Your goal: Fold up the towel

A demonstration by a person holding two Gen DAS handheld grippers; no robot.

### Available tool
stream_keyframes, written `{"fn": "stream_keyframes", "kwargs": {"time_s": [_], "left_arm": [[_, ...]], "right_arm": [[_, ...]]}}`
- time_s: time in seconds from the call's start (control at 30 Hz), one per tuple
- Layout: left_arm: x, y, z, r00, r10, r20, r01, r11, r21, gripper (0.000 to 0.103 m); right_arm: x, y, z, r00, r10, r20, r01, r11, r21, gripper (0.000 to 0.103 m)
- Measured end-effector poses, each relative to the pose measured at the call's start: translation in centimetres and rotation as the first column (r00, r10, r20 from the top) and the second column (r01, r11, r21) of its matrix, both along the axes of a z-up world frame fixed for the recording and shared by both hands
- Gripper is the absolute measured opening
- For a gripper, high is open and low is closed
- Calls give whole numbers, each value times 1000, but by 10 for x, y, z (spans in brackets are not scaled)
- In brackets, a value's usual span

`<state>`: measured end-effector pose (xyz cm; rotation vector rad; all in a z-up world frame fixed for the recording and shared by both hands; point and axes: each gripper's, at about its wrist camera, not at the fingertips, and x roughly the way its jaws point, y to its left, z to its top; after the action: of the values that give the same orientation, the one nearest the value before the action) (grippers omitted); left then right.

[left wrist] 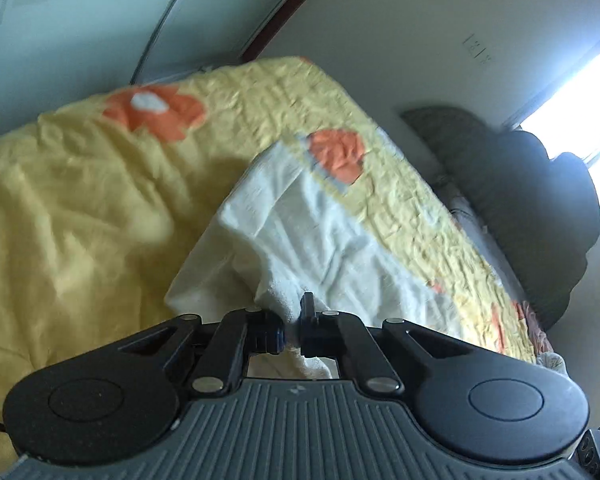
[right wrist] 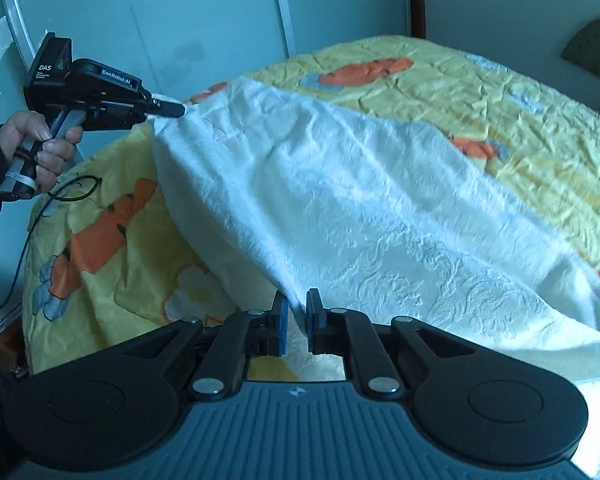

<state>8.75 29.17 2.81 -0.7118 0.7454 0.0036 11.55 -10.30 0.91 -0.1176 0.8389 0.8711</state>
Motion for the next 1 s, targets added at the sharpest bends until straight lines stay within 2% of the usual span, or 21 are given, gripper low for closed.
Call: {"fn": "stream_keyframes", "kwargs": {"time_s": [0.03, 0.07, 0.1, 0.13, 0.2, 0.3, 0.33, 0.4, 0.5, 0.57, 0.6, 0.67, 0.73, 0.8, 0.83, 0.87, 0.9, 0.97, 1.0], "left_arm": [[-3, -1, -3, 1000, -1, 1, 1, 1000, 13, 8], [-7, -1, -3, 1000, 5, 3, -5, 999, 34, 30], [-11, -1, -3, 1000, 13, -4, -13, 999, 51, 43], [-13, -1, -4, 1000, 4, -13, -4, 999, 50, 47], [-25, 1, -6, 1000, -11, -27, 11, 1000, 21, 49], [-48, -13, 10, 999, -12, -31, 13, 1000, 27, 51], [-57, -19, 12, 1000, -21, -10, 21, 1000, -12, 51], [-66, -42, 21, 996, -78, 42, 83, 987, -136, 51], [-63, -89, 22, 985, -152, 82, 169, 944, -282, 58], [-49, -120, 13, 978, -194, 70, 206, 901, -382, 58], [-41, -132, 7, 974, -219, 54, 221, 885, -409, 58], [-26, -153, -6, 972, -235, -9, 207, 872, -443, 58], [-14, -166, -19, 973, -217, -72, 162, 875, -456, 58], [-3, -175, -30, 973, -207, -97, 143, 882, -449, 58], [4, -179, -34, 973, -195, -125, 125, 897, -424, 57], [8, -182, -38, 972, -183, -149, 110, 909, -402, 49], [12, -184, -43, 972, -186, -144, 117, 913, -391, 35], [14, -188, -50, 968, -197, -159, 136, 935, -326, 23], [13, -189, -54, 968, -199, -153, 147, 943, -298, 12]], "right_arm": [[1, 1, -2, 1000, -13, 0, 13, 1000, 8, 8], [2, 1, -2, 1000, -20, -2, 20, 1000, 16, 8], [3, 1, -2, 1000, -21, -7, 21, 999, 25, 8], [4, 0, -3, 1000, -18, -14, 19, 999, 30, 8], [5, -2, -3, 999, -17, -27, 18, 999, 44, 8], [4, -7, -1, 999, -28, -33, 30, 997, 73, 8], [6, -8, 0, 999, -32, -31, 35, 996, 82, 8], [5, -10, 2, 999, -38, -25, 41, 995, 93, 8], [3, -12, 7, 999, -45, -12, 46, 994, 101, 8], [0, -14, 9, 999, -49, -3, 49, 993, 106, 8], [-2, -14, 11, 999, -53, 0, 53, 992, 111, 8], [-4, -16, 13, 998, -62, 3, 62, 991, 121, 8], [-6, -16, 13, 997, -75, 6, 73, 989, 129, 8], [-8, -16, 13, 996, -89, 9, 87, 987, 138, 8], [-9, -16, 12, 995, -98, 7, 96, 985, 143, 8], [-9, -16, 10, 994, -112, 2, 110, 983, 150, 9], [-9, -18, 7, 991, -131, -17, 132, 979, 157, 9], [-8, -22, 1, 984, -161, -80, 171, 975, 145, 16], [-9, -30, 1, 979, -181, -96, 193, 970, 147, 18]]}}
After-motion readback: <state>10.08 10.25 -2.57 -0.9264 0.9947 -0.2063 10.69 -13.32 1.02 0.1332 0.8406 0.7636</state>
